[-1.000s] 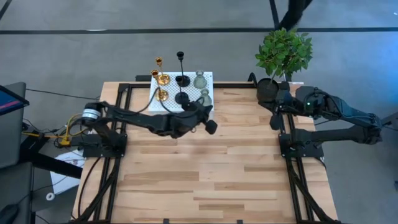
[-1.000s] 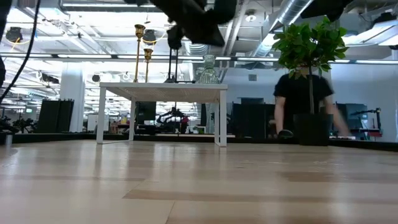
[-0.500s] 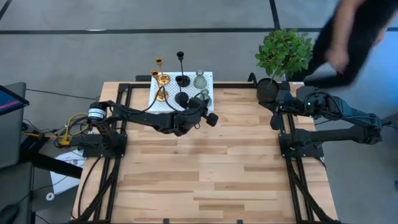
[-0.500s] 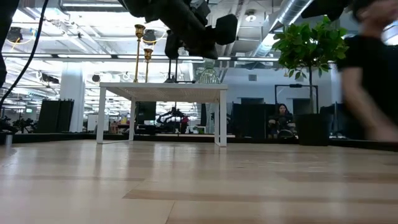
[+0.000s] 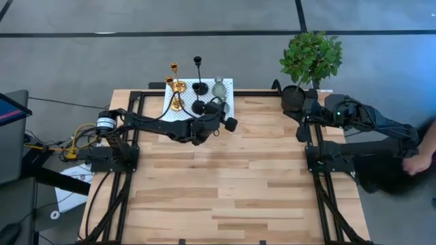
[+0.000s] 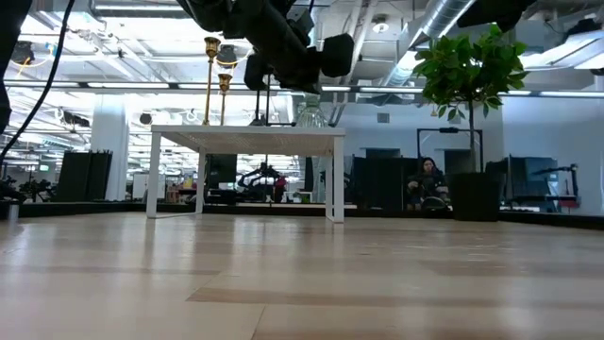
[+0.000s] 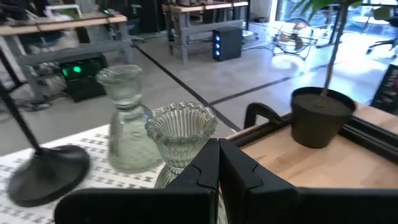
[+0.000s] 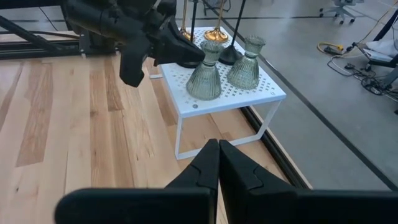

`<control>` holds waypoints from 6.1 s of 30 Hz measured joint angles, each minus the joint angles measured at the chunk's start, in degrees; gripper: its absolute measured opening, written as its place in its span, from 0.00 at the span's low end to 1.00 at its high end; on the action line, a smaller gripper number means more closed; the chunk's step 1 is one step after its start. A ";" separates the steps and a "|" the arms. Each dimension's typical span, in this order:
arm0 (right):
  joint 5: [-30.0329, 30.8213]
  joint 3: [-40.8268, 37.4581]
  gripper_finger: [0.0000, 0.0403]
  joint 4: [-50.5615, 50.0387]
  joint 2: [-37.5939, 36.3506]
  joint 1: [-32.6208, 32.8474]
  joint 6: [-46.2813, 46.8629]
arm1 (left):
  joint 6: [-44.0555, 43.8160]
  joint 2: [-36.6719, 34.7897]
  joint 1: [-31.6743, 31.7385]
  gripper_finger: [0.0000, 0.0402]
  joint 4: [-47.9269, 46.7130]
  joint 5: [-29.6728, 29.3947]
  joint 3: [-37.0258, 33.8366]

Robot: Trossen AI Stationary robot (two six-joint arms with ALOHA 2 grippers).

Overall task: Pick & Place candle stick holders
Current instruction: Put the transparent candle holder on the shelf aligned with the other transparent candle holder, then return to Home Position

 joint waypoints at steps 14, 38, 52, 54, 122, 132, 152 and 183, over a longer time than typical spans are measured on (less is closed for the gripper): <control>-0.08 0.00 0.00 0.02 0.00 -0.02 -0.15 | 6.83 -1.88 -5.69 0.01 3.45 9.60 0.02; -10.93 0.00 0.00 6.78 -0.28 0.09 4.99 | 14.58 -42.77 -17.35 0.01 -41.26 38.09 -5.05; -10.94 0.00 0.00 6.84 -1.14 0.05 6.52 | 15.10 -71.63 -17.33 0.01 -14.15 45.05 -40.19; -10.94 0.00 0.00 6.83 -1.32 0.04 7.12 | 15.12 -75.64 -17.33 0.01 -13.99 45.18 -42.25; -13.79 -0.02 0.00 0.68 -17.43 0.09 13.56 | 8.44 -90.64 -17.33 0.01 -13.44 48.29 -68.26; -10.44 -0.04 0.00 -1.37 -29.13 -0.06 13.58 | 8.44 -90.66 -17.33 0.02 -13.30 48.25 -68.26; -5.93 -12.07 0.00 5.99 -37.06 0.09 10.04 | 8.46 -89.70 -17.33 0.02 -12.85 48.26 -68.24; -8.18 -43.30 0.00 30.64 -37.13 0.11 16.45 | 8.46 -89.24 -17.34 0.02 -12.86 48.26 -68.24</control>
